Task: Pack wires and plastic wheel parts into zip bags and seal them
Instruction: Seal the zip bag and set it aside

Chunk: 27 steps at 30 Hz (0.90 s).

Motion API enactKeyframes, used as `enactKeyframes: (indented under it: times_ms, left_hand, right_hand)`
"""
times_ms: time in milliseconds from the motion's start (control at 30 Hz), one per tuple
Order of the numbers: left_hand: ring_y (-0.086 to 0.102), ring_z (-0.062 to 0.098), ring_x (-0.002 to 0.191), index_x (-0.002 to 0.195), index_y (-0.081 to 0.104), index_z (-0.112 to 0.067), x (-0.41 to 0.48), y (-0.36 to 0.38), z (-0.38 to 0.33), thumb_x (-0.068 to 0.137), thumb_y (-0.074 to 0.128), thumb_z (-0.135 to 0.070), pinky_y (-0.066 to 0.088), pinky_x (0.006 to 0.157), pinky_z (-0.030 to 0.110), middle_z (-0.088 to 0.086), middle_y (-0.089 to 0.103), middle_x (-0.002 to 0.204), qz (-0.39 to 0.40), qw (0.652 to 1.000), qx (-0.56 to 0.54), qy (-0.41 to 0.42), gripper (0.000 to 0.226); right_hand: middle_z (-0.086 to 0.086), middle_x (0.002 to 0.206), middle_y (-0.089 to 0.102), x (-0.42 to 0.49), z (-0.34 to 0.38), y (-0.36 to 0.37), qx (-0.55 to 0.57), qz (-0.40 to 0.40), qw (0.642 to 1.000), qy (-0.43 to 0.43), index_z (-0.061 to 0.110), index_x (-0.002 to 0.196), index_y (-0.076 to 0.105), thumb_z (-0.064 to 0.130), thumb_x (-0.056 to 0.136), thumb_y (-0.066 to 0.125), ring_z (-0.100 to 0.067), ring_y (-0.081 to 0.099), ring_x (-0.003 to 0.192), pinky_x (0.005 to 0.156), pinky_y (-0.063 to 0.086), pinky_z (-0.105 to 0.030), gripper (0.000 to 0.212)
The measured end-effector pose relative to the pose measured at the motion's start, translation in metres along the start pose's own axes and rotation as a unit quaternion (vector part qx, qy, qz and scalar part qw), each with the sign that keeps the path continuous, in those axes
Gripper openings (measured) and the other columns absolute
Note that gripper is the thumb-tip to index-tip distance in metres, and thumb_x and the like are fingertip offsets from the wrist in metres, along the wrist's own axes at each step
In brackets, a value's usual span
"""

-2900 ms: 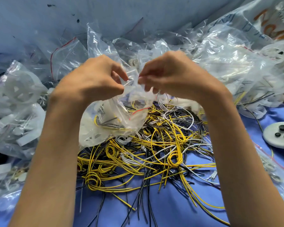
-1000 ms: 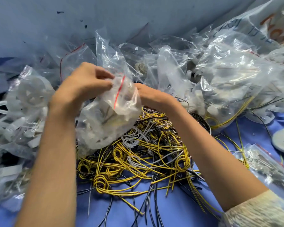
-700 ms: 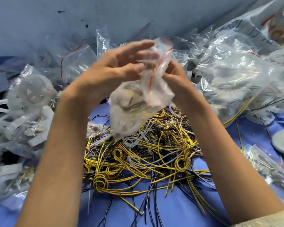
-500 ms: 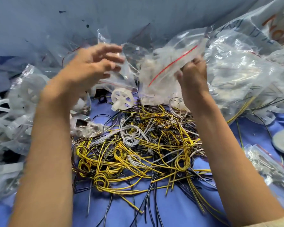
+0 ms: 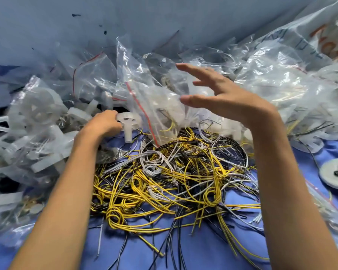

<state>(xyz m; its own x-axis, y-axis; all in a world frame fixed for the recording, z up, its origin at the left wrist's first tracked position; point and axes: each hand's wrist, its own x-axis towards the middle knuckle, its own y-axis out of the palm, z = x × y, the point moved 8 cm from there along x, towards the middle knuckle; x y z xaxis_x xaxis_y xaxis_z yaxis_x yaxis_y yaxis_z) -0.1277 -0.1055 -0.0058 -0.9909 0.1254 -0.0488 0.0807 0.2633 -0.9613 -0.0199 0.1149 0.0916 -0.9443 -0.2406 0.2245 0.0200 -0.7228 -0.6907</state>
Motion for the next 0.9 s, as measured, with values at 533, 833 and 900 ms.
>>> enactKeyframes:
  times_ms: [533,833,900]
  left_hand:
    - [0.039,0.007,0.036,0.064,0.068,-0.026,0.038,-0.002,-0.009,0.081,0.041,0.006,0.03,0.03,0.015,0.0,0.059,0.057,0.159,0.985,0.038,0.047,0.045]
    - [0.046,0.017,0.066,0.104,0.066,-0.021,0.033,0.006,-0.008,0.088,0.046,-0.012,0.033,0.056,0.02,0.005,0.054,0.08,0.22,0.975,-0.036,-0.013,0.027]
    - [0.042,0.019,0.072,0.095,0.06,-0.019,0.032,0.009,-0.008,0.088,0.047,-0.014,0.032,0.059,0.022,0.009,0.048,0.084,0.229,0.973,-0.037,-0.016,0.016]
  right_hand:
    - [-0.007,0.101,0.05,0.028,-0.011,0.066,-0.216,-0.127,0.966,0.061,0.011,0.091,0.055,0.027,0.089,0.048,-0.027,0.054,0.089,0.076,0.046,-0.037,0.018]
    - [-0.005,0.092,0.068,0.015,-0.028,0.04,-0.087,0.021,0.993,0.078,0.006,0.099,0.069,0.021,0.096,0.046,-0.017,0.062,0.081,0.069,0.05,-0.023,0.028]
    - [0.009,0.083,0.062,0.01,-0.028,0.038,-0.088,0.046,0.992,0.082,0.016,0.101,0.07,0.019,0.095,0.049,0.001,0.052,0.068,0.056,0.04,-0.014,0.022]
